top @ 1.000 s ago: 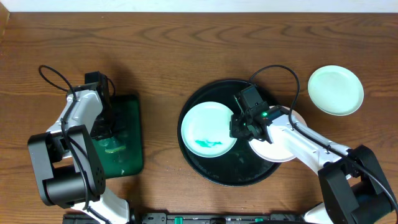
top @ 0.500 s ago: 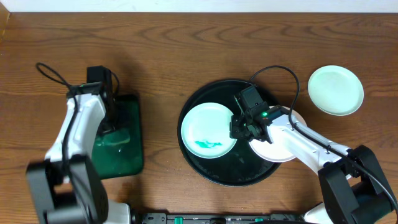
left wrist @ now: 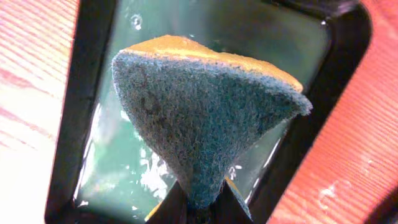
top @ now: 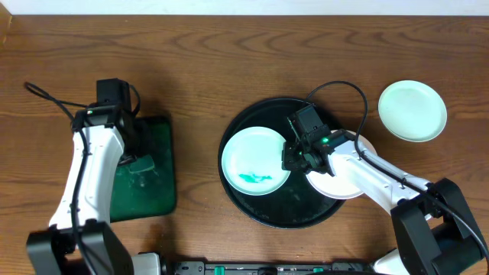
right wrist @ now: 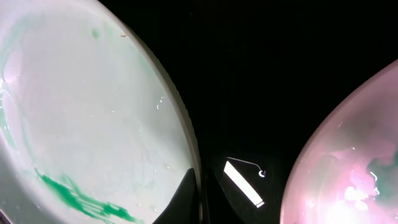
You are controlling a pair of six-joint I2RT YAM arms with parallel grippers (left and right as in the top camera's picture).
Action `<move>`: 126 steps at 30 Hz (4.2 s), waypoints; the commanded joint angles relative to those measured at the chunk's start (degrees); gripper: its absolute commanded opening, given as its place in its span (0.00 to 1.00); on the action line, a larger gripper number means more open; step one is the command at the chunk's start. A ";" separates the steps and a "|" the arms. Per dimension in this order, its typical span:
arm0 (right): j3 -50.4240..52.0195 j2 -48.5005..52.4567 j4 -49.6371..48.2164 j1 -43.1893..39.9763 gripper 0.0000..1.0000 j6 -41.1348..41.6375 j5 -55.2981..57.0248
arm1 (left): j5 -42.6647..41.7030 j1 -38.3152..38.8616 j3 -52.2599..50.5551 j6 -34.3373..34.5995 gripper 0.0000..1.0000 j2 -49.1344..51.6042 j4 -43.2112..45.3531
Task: Clean dirty plates on tray and stack at the side
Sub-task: 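Lift the sponge from the basin with the left gripper toward the pink plate, then scrub the pink plate face with the sponge in the left gripper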
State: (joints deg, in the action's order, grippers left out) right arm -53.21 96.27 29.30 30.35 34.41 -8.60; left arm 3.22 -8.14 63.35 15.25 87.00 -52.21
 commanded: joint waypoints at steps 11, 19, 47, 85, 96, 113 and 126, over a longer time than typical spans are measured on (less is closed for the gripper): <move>-0.79 0.42 0.07 -0.55 0.01 -0.87 -2.21 | -1.99 -0.11 -0.02 1.03 0.07 7.37 -1.49; -0.79 0.42 0.02 -0.92 0.01 -0.85 -2.21 | -19.63 -0.11 0.31 -0.02 0.07 -5.86 -1.64; -0.79 0.42 0.07 -2.21 0.01 -0.59 -2.91 | -46.18 34.05 0.31 5.18 0.07 18.16 20.26; -0.79 0.42 3.32 -4.98 0.01 -0.61 -3.21 | 11.28 35.32 0.76 4.83 0.07 21.22 13.40; -0.79 0.42 3.43 -4.98 0.01 -0.66 -3.23 | 8.37 36.59 2.58 1.92 0.07 21.22 12.98; -0.79 0.42 -2.34 -4.98 0.01 -1.25 -4.17 | -8.00 44.44 2.58 5.27 0.07 21.22 15.15; -0.79 0.42 -3.72 -4.98 0.01 -1.29 -4.28 | -24.24 44.44 2.58 5.27 0.07 21.22 20.83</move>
State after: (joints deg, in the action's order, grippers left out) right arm -53.82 96.82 25.93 25.61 33.85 -13.08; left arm -9.91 34.94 66.19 19.53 106.24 -32.49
